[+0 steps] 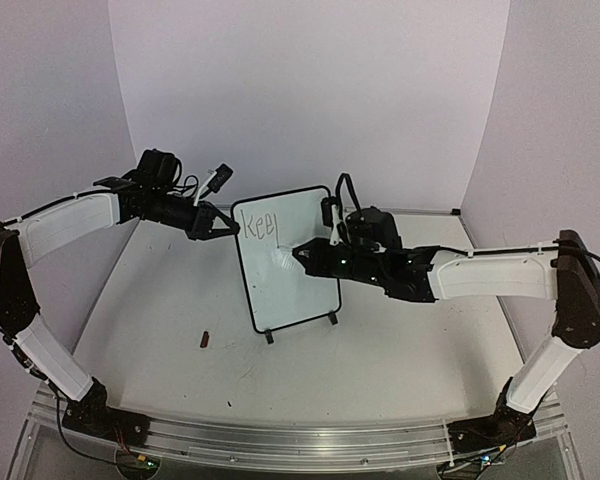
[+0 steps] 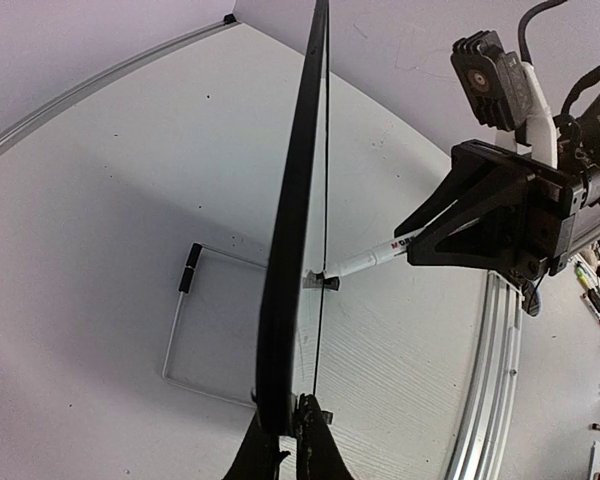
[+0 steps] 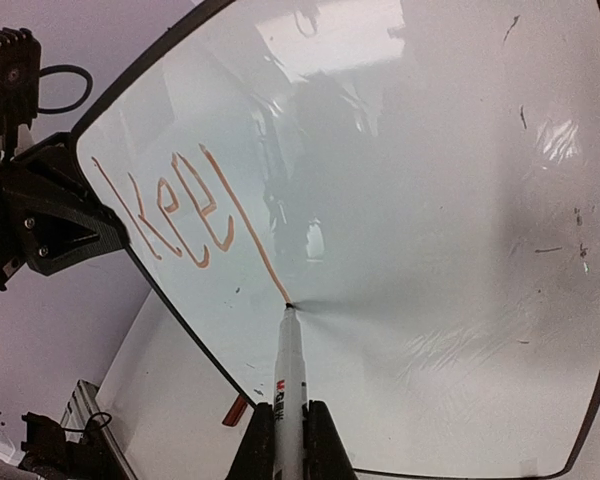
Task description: Write a sentence on the whiteboard
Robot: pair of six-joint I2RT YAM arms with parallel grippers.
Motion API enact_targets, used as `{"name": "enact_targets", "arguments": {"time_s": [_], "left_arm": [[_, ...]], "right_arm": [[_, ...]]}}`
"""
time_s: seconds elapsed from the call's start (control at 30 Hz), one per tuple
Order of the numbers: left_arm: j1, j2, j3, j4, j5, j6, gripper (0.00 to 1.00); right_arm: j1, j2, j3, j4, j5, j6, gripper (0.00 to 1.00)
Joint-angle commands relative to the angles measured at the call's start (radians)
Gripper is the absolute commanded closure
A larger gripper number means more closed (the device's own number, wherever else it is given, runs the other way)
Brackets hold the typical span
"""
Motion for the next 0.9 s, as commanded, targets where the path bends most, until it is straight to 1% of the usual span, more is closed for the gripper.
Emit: {"name": "enact_targets", "arguments": {"time_s": [0.0,0.23,0.43,0.63,0.77,0.87], "left_arm": [[-0.01,-0.022,-0.004,-0.027,-0.039,0.052,1.0],[-0.01,-0.021,-0.004,-0.028,-0.04,0.054,1.0],[-0.01,-0.021,-0.005,-0.026,-0.038,0.054,1.0],[-0.012,-0.019,-0.004,-0.028,-0.038,0.053,1.0],[-0.011,-0.018,-0.004,-0.028,-0.039,0.054,1.0],[-0.011,-0.017,-0.004,-0.028,-0.039,0.053,1.0]], "right_arm": [[-0.006,-0.072,0.002,0.036,-0.028,-0.021,1.0],[-0.005,-0.112,0.036,0.075,-0.015,-0.064,1.0],[-0.005,-0.063,0.099,0.073,0.036,-0.094,1.0],[-0.005,-0.007,0.153,0.072,0.04,-0.105,1.0],[-0.005,0.014,0.17,0.071,0.04,-0.11,1.0],[-0.005,0.019,0.171,0.071,0.069,-0.11,1.0]]}}
